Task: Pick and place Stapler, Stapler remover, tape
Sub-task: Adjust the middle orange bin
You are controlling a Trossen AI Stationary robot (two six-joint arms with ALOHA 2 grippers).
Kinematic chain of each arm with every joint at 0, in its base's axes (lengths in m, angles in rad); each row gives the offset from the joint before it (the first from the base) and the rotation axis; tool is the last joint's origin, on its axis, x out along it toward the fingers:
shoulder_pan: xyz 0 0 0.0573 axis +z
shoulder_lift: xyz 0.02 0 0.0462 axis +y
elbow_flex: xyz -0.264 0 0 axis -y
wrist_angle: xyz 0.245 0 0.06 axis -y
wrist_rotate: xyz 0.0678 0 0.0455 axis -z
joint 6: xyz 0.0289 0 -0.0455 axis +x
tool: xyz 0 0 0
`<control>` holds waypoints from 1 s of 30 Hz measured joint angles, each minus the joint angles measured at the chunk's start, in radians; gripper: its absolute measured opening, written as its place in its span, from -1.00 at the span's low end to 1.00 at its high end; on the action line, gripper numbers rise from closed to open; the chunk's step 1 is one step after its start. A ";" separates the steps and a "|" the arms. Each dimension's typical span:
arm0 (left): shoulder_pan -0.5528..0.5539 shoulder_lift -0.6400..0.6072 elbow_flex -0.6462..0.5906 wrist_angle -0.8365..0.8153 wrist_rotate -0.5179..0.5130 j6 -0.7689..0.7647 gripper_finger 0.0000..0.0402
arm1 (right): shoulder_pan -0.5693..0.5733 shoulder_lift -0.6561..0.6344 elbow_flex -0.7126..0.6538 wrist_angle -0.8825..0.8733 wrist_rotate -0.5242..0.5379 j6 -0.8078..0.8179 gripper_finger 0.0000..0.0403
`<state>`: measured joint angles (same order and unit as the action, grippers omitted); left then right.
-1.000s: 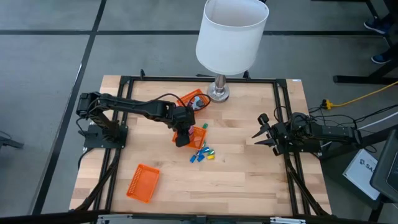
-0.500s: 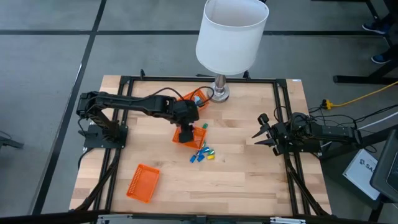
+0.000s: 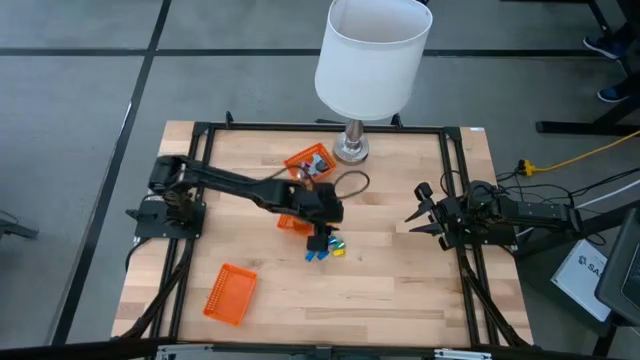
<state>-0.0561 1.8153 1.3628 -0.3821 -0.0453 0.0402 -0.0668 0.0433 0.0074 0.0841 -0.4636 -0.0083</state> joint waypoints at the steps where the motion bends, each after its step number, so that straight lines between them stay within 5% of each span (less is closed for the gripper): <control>1: -0.003 0.022 0.007 -0.004 -0.008 0.000 -0.30 | 0.000 0.000 0.000 0.000 0.000 0.000 -0.36; 6: -0.009 0.135 0.116 -0.131 -0.047 0.000 -0.37 | 0.000 0.000 0.000 0.000 0.000 0.000 -0.36; 14: 0.002 0.267 0.284 -0.304 0.038 0.026 -0.58 | 0.000 0.000 0.000 0.000 0.000 0.000 -0.36; 23: 0.020 0.285 0.290 -0.381 -0.029 0.066 -0.96 | 0.000 0.000 0.000 -0.001 0.000 0.000 -0.36; 30: 0.017 0.301 0.288 -0.457 -0.032 0.068 -0.99 | 0.000 0.000 0.000 -0.001 0.000 0.000 -0.36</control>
<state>-0.0395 2.1160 1.6505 -0.8388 -0.0769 0.1081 -0.0668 0.0433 0.0076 0.0828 -0.4635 -0.0084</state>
